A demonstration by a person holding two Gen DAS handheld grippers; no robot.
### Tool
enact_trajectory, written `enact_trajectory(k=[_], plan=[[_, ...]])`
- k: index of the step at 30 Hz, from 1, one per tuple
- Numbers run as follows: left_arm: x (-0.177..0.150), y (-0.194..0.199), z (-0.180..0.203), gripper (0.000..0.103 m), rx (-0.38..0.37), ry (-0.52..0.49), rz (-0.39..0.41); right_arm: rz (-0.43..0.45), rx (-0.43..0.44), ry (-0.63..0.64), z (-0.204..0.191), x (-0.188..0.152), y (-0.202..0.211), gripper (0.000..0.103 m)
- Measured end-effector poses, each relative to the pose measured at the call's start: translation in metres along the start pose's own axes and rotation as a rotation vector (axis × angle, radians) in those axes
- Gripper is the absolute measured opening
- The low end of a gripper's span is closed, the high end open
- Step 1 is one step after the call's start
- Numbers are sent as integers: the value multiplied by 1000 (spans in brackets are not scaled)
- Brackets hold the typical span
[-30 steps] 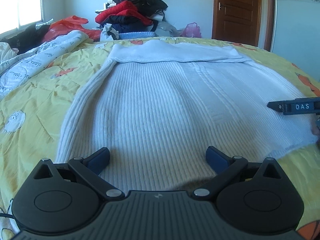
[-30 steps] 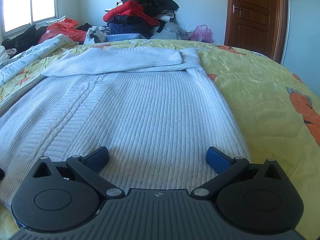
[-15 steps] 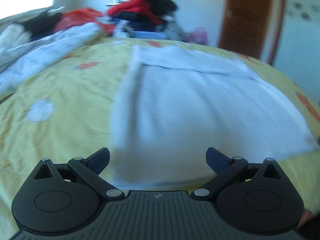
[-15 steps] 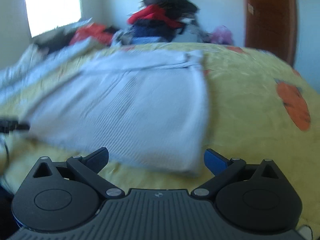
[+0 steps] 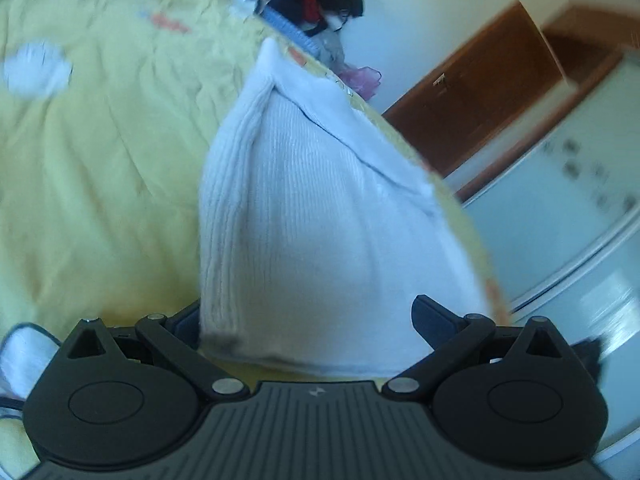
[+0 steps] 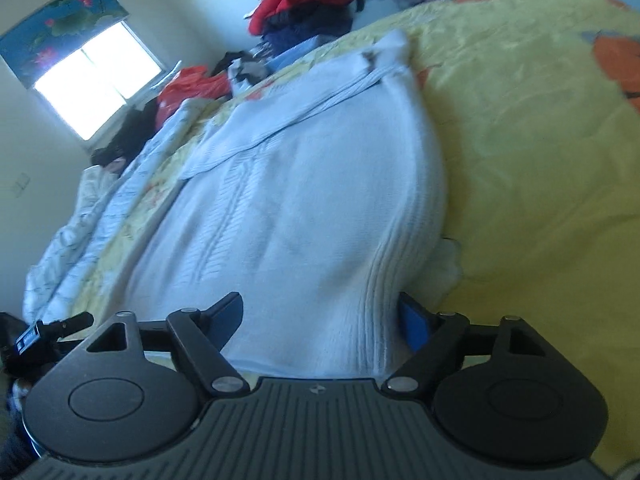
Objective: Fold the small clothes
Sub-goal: 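Grasp the sweater edge with both tools and lift it off the bed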
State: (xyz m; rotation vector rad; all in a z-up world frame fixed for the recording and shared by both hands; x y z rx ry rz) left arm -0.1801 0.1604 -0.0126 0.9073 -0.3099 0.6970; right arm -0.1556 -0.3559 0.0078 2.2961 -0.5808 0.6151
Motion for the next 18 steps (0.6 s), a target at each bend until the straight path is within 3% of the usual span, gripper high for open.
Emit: enact_trajectory(k=[2, 4, 6, 8, 10, 13, 14, 15, 16, 17, 18], plan=[[8, -1, -9, 102, -47, 64, -58, -22, 35, -35, 3, 6, -3, 64], [13, -3, -18, 98, -79, 113, -106, -39, 73, -75, 8, 9, -4, 64], [20, -4, -25, 86, -79, 128, -141, -50, 111, -118, 13, 12, -2, 64], [22, -7, -27, 53, -30, 117, -153, -55, 135, -153, 19, 14, -1, 65], [25, -10, -28, 45, 2, 100, -162, -58, 146, -177, 23, 16, -3, 66], [29, -12, -24, 44, 17, 74, -172, -71, 166, -195, 24, 19, -11, 66], [30, -12, -21, 37, 37, 51, -172, -77, 167, -195, 24, 21, -13, 63], [31, -13, -17, 32, 64, 22, -173, -88, 158, -189, 23, 23, -15, 41], [30, -14, -14, 19, 101, -20, -174, -106, 142, -177, 22, 24, -17, 21], [32, -16, -11, 12, 130, -53, -179, -137, 111, -165, 22, 24, -19, 19], [32, -15, -9, 12, 143, -76, -180, -145, 104, -145, 21, 24, -18, 19]])
Point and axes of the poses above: each gripper's, at about its wrist camera, not at the fingertips, and y roughly against the way its jaws point, z to its right, x to its top, the point moved 2 cm from there along -y, roughly the way its jaws point, and after that the axes turned 9 degrees about x, right-handed, at the moved point
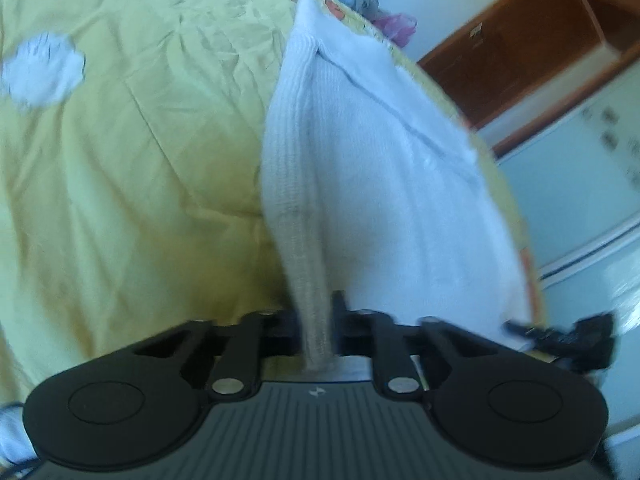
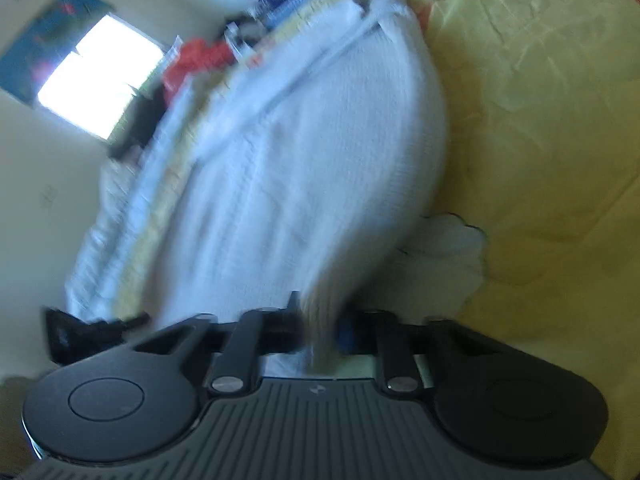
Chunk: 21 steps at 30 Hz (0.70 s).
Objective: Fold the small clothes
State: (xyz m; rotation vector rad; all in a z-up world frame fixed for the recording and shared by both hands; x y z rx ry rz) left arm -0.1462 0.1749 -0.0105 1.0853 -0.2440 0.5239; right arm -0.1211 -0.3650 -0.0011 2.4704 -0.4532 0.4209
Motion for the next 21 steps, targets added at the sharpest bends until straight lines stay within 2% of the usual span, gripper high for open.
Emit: enact_trajectory(k=[4, 8, 11, 14, 17, 21], plan=[[9, 10, 4, 11, 2, -42, 23, 24, 19, 30, -1, -1, 13, 19], [35, 29, 13, 11, -83, -63, 107, 83, 95, 33, -6, 6, 25, 19], [66, 31, 25, 11, -112, -72, 171, 152, 174, 60, -16, 25, 30, 19], [104, 18, 35, 11, -123, -65, 217, 225, 232, 67, -18, 59, 29, 19], [156, -4, 46, 11, -116, -48, 260, 287, 279, 65, -15, 105, 23, 19], [234, -40, 62, 11, -66, -49, 312, 329, 280, 84, -10, 190, 2, 19]])
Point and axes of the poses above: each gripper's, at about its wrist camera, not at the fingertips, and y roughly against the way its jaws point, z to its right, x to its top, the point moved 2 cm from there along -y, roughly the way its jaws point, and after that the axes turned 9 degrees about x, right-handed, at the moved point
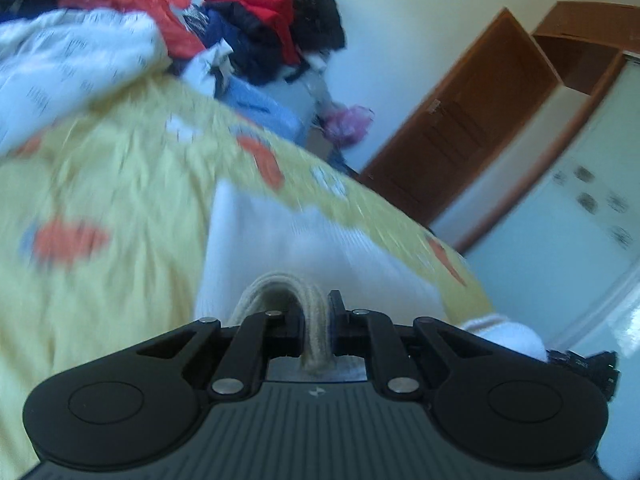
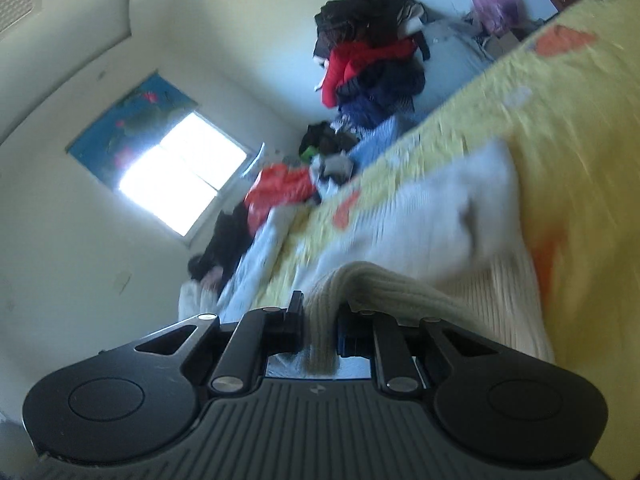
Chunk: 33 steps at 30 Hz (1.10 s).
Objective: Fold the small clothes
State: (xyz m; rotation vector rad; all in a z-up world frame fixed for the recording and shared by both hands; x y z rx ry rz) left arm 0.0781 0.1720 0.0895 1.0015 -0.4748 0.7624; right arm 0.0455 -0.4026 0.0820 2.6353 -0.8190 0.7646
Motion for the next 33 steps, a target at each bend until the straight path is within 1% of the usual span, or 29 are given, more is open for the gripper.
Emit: enact_trajectory(k=[1, 2, 3, 4, 5, 6, 7, 8, 9, 10, 11, 12, 14, 15, 17, 19, 22, 23, 25, 27, 29, 31, 33], plan=[[19, -20, 5, 10, 27, -27, 30, 4, -20, 20, 7, 20, -15, 19], [34, -38, 9, 10, 72, -48, 60, 12, -53, 33, 14, 37, -29, 19], [47, -58, 10, 11, 118, -41, 82, 23, -85, 31, 23, 53, -44, 19], [59, -76, 9, 13, 145, -37, 96, 40, -113, 30, 32, 67, -58, 20], [68, -96, 9, 17, 188, -57, 108, 64, -160, 23, 46, 83, -75, 24], [72, -109, 8, 21, 250, -52, 102, 79, -205, 8, 56, 91, -86, 40], [74, -122, 3, 35, 318, -6, 85, 89, -269, -21, 68, 99, -100, 61], [72, -127, -2, 47, 335, 50, 75, 96, -310, -42, 75, 101, -110, 66], [67, -127, -6, 52, 300, 90, 86, 115, -346, -42, 77, 99, -115, 68], [59, -122, -11, 65, 246, 105, 113, 126, -364, -13, 75, 94, -117, 68], [51, -114, -15, 76, 220, 101, 132, 122, -347, 7, 74, 87, -118, 69], [45, -107, -19, 81, 221, 94, 136, 106, -317, 26, 71, 79, -115, 71], [27, -88, -32, 82, 221, 105, 132, 62, -298, 64, 63, 61, -103, 71], [20, -81, -39, 82, 204, 124, 117, 47, -297, 78, 58, 52, -94, 71], [-7, -63, -55, 82, 140, 181, 77, 29, -286, 93, 50, 36, -72, 72], [-32, -53, -63, 82, 98, 227, 28, 41, -271, 64, 45, 15, -45, 79], [-61, -57, -67, 82, 47, 303, -30, 50, -294, -20, 52, -12, -15, 80], [-67, -59, -66, 87, 30, 307, -1, 45, -311, -32, 55, -20, -9, 80], [-72, -62, -59, 90, 39, 298, 61, 41, -348, -55, 61, -34, -6, 80], [-70, -68, -52, 91, 55, 301, 74, 41, -390, -88, 68, -44, -11, 80], [-68, -74, -46, 101, 54, 301, 86, 78, -384, -96, 66, -50, -16, 81], [-64, -81, -41, 101, 75, 290, 98, 77, -357, -123, 66, -53, -23, 85], [-56, -90, -39, 99, 102, 289, 108, 96, -363, -109, 69, -48, -30, 85]])
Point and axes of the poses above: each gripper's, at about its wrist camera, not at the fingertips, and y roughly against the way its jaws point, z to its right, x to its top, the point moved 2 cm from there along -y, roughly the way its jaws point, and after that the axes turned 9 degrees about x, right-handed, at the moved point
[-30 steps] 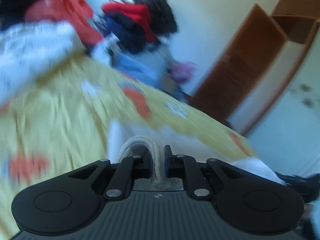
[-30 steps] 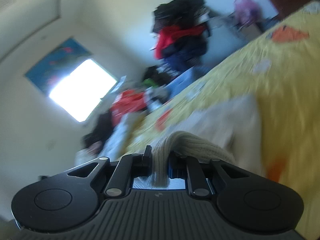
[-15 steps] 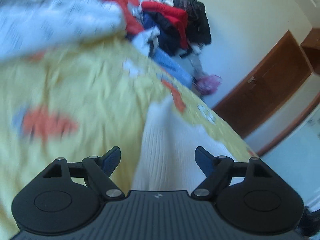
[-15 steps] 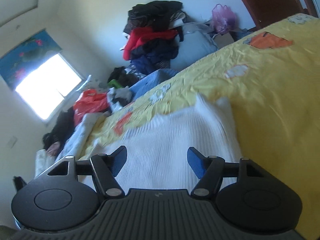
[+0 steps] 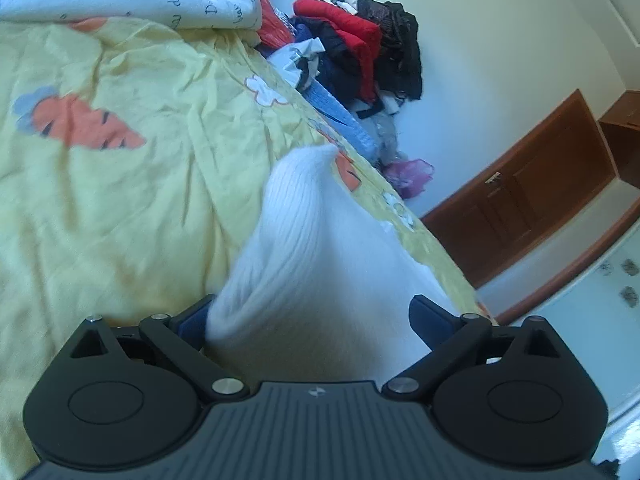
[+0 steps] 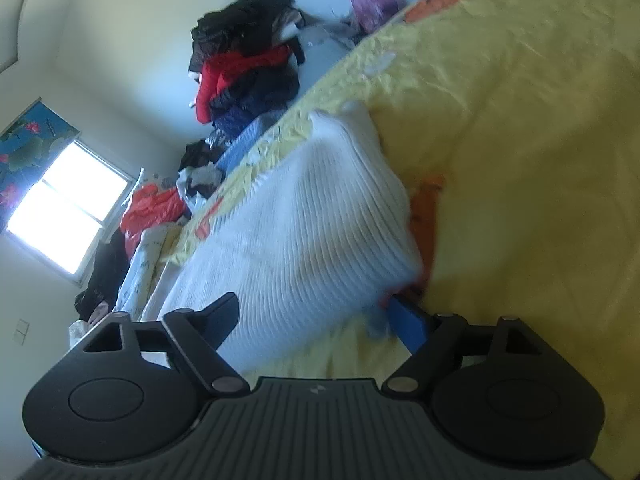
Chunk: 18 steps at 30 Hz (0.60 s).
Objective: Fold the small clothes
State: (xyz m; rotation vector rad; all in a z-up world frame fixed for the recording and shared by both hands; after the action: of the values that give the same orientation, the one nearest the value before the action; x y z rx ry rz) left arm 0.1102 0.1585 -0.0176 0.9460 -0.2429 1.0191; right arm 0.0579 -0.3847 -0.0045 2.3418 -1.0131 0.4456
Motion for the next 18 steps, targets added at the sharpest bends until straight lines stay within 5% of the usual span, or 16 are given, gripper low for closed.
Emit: enact_trajectory(k=[1, 2, 4, 5, 6, 10, 15, 18], plan=[[3, -5, 1, 81, 25, 15, 9, 21, -9, -11, 1, 5, -5, 83], [7, -9, 2, 46, 75, 32, 10, 60, -7, -47, 5, 12, -11, 81], [14, -20, 1, 37, 135, 70, -13, 127, 0, -103, 11, 23, -22, 72], [17, -21, -1, 33, 137, 86, -26, 134, -3, -104, 12, 28, -31, 62], [17, -21, 0, 32, 144, 87, -38, 124, -18, -107, 12, 31, -40, 34], [18, 13, 10, 23, 108, -6, -11, 131, 13, -75, 1, 33, -43, 30], [-12, 87, 13, 23, 41, -177, 6, 86, 148, -23, -20, 16, 10, 29], [-38, 100, -8, 30, 101, -320, -56, 26, 155, -38, -10, -8, 46, 35]])
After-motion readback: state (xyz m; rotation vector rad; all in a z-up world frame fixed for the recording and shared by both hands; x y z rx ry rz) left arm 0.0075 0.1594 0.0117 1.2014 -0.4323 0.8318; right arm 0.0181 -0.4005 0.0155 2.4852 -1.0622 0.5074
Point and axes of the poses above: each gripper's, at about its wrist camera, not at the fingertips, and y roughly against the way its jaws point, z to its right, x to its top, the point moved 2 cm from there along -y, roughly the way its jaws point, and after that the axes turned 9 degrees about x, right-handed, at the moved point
